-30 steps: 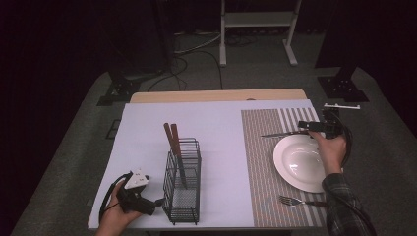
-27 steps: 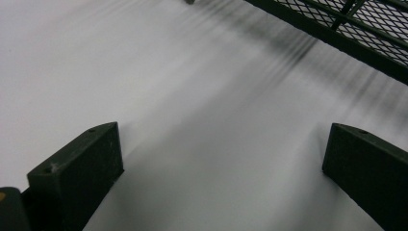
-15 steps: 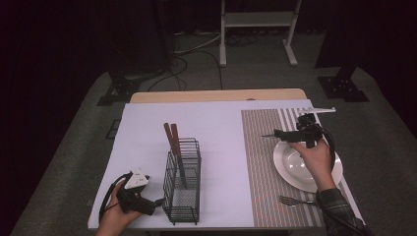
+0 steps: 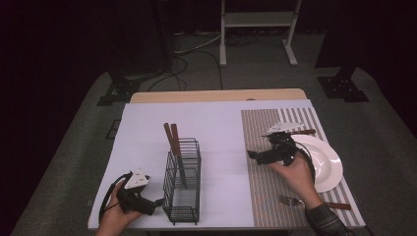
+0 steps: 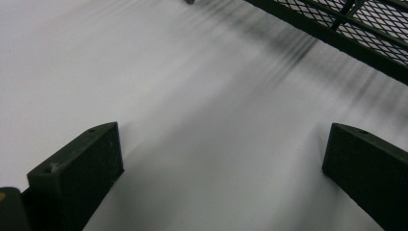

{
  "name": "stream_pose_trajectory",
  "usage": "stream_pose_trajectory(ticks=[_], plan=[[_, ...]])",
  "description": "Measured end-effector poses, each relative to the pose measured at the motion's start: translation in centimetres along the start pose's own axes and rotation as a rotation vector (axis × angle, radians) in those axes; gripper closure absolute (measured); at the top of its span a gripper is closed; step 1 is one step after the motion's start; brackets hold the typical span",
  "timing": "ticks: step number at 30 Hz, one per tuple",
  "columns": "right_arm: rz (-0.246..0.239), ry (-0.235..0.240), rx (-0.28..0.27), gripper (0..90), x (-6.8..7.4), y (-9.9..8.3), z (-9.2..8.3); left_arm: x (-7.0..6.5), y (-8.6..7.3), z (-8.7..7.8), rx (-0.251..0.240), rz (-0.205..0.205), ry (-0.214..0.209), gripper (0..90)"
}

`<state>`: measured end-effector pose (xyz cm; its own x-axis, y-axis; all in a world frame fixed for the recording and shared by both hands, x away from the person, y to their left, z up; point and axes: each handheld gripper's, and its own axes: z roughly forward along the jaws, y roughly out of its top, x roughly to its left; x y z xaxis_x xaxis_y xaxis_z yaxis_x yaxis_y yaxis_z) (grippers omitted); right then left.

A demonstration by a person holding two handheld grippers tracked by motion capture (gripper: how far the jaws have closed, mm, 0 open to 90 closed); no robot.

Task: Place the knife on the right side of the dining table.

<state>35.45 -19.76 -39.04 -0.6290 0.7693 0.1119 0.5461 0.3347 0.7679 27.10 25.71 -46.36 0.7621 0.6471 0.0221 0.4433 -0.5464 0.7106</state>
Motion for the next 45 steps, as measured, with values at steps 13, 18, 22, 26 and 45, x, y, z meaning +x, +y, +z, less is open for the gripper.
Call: stream_pose_trajectory(ticks=[13,18,22,26,45], plan=[[-0.146,0.132,0.082,0.0,5.8,-1.6,2.7,0.0,0.0,0.0,0.000,0.001,0.001,0.0],[-0.182,0.178,0.123,0.0,7.4,-2.3,4.0,0.0,0.0,0.0,0.001,0.001,0.000,0.0],[-0.207,0.193,0.151,0.0,8.4,-3.0,4.8,0.0,0.0,0.0,0.001,0.001,0.000,0.0],[-0.248,0.198,0.172,0.0,9.8,-3.7,5.6,0.0,0.0,0.0,0.000,0.003,0.001,0.0],[-0.320,0.190,0.133,0.0,11.1,-6.2,6.4,0.0,0.0,0.0,0.001,0.004,0.000,0.0]])
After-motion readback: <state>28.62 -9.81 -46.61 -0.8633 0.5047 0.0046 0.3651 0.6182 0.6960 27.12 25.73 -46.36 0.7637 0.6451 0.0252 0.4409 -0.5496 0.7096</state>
